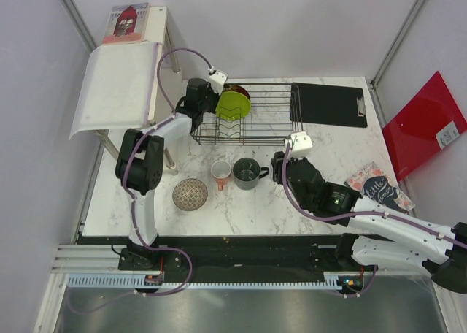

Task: Unload the mixed dishes from the dish rack
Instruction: Pick up the plate from the dish rack.

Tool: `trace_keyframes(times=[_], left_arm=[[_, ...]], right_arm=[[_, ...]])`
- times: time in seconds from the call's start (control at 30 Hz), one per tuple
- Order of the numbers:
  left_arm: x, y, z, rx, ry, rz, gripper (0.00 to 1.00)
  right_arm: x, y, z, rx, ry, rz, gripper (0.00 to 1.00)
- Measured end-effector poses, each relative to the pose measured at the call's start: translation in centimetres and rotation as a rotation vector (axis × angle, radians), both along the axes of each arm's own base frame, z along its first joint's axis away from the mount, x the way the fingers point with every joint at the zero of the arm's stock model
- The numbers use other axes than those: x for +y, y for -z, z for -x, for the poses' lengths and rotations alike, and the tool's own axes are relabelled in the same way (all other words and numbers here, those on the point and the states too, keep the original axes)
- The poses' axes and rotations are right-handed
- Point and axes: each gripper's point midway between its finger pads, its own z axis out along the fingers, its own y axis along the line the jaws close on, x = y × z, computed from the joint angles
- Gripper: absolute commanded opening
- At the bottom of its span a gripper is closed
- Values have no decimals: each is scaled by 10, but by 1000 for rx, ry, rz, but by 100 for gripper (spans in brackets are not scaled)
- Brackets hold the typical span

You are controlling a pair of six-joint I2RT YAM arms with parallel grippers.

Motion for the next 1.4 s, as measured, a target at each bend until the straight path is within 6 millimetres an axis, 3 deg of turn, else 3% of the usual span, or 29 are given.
trace_keyframes(times=[0.27, 0.4, 0.73, 0.9, 1.17, 1.27, 1.4], left_arm=[[12, 0, 14, -62, -53, -1, 2], [23, -12, 27, -143, -100, -18, 2], [22, -84, 39, -431, -164, -34, 2], [11, -106, 50, -550, -186, -64, 2], [-7, -153, 68, -557, -212, -5, 2], [-16, -183, 65, -465, -228, 98, 2], [-42, -245, 73, -307, -159, 302, 2]], right_arm=[[-2, 8, 0, 13, 10, -2, 45], [-2, 12, 0, 20, 13, -3, 45], [-3, 23, -1, 38, 25, -2, 45], [-5, 20, 0, 32, 31, -20, 45], [-22, -4, -1, -24, 81, -68, 42], [-32, -18, -3, -53, 113, -71, 38], [-50, -51, -6, -113, 180, -104, 33]])
